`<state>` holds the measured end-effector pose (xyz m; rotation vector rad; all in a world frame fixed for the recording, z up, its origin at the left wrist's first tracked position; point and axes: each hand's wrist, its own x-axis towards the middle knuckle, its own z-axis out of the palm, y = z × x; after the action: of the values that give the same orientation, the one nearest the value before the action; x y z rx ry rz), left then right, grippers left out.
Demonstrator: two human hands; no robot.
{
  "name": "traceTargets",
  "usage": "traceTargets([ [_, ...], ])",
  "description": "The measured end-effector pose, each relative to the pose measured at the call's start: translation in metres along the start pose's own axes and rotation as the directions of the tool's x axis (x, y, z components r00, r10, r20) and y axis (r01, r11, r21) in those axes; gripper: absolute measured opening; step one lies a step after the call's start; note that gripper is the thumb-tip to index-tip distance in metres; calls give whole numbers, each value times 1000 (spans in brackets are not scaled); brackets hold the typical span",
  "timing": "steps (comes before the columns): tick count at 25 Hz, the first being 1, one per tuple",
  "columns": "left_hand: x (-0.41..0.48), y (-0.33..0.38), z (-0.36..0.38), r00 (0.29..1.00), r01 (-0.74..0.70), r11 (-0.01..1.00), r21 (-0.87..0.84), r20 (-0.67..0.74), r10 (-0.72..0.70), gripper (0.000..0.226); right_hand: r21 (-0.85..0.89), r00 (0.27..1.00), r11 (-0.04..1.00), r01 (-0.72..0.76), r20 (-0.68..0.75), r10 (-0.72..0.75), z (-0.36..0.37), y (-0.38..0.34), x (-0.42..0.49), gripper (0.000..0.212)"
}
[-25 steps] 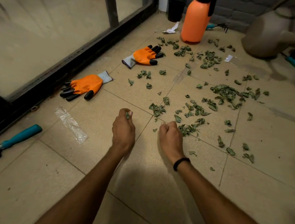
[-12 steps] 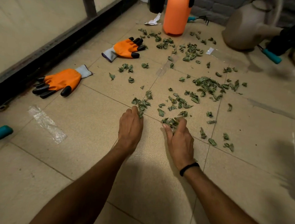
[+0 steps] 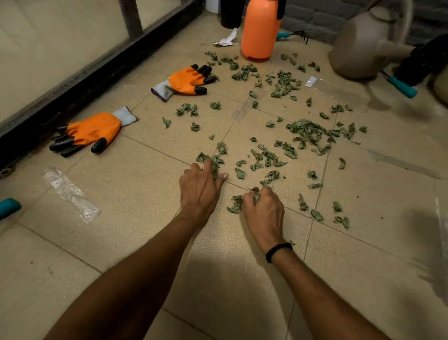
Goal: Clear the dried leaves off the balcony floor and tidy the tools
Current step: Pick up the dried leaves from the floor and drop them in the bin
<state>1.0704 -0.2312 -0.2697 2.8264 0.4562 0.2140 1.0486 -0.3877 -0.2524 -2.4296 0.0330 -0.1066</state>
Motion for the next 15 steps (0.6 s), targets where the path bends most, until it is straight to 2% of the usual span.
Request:
traceTargets([
  [1,1,0,2,1000,-7,999,35,0,7,45,-12,1000,1000,-14,-13,14,-3,1,6,18],
  [3,-2,-1,5,999,-30,999,-34,-26,29,31,-18,999,999,-35,-41,34,-10,1,17,14],
  [6,-14,-7,4,993,-36,929,-369,-120,-9,25,-62,998,998,-11,-68,7,-12,1,31,23],
  [8,-23,-11,0,990,-29,875,-483,-133,-40,21,-141,999,989,40,-12,-42,-3,7,38,23],
  [10,-34,-8,-3,994,-31,877,-479,-105,-22,25,-225,994,969,107,44,-99,8,16,37,15],
  [13,-52,12,-2,995,-96,910,-404,-10,100,39,-214,987,964,160,54,-152,10,18,34,10],
  [15,-60,25,5,968,-226,951,-211,58,243,46,-122,993,985,119,33,-116,4,16,34,15],
])
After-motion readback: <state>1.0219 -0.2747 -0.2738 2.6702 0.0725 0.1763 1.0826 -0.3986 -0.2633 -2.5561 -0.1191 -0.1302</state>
